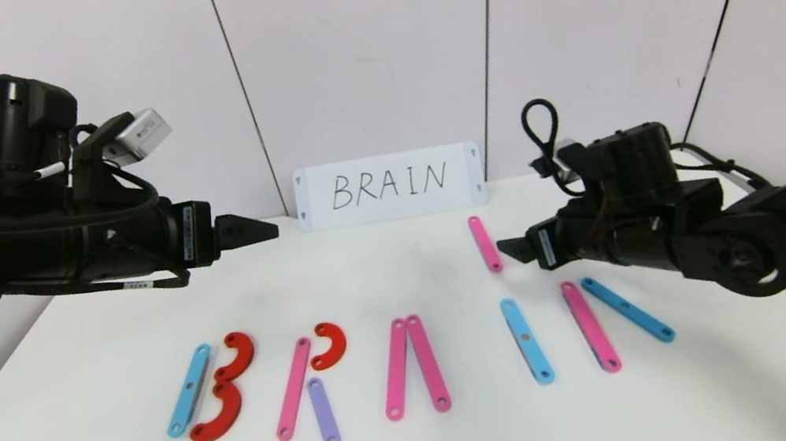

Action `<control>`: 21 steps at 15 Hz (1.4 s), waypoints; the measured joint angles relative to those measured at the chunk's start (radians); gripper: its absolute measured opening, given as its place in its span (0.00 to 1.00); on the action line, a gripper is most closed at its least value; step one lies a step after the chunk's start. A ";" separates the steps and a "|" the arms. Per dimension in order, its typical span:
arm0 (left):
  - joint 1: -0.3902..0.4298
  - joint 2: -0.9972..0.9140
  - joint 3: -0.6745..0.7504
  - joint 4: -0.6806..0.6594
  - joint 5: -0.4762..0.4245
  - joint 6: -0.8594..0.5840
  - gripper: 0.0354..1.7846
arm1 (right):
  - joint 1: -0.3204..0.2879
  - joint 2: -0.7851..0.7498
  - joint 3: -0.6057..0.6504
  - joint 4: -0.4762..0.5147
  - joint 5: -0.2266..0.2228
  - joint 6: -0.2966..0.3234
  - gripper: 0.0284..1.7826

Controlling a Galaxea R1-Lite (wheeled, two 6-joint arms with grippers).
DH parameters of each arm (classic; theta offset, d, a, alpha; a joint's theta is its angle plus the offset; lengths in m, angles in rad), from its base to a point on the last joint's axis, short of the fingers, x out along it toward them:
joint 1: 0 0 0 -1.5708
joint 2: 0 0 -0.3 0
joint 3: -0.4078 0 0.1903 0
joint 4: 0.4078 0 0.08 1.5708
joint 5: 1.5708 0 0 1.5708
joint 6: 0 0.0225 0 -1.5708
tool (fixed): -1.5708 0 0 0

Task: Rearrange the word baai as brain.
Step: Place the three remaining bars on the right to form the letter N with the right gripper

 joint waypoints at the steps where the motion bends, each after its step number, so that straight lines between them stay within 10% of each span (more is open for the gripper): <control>1: 0.000 0.001 -0.001 0.000 0.000 0.000 0.97 | 0.020 0.027 -0.041 0.009 -0.026 0.010 0.97; 16: -0.003 0.004 0.001 0.000 0.000 0.000 0.97 | 0.075 0.327 -0.353 0.071 -0.090 0.079 0.97; 21: -0.002 0.004 0.001 0.000 -0.001 0.000 0.97 | 0.073 0.349 -0.372 0.075 -0.090 0.079 0.72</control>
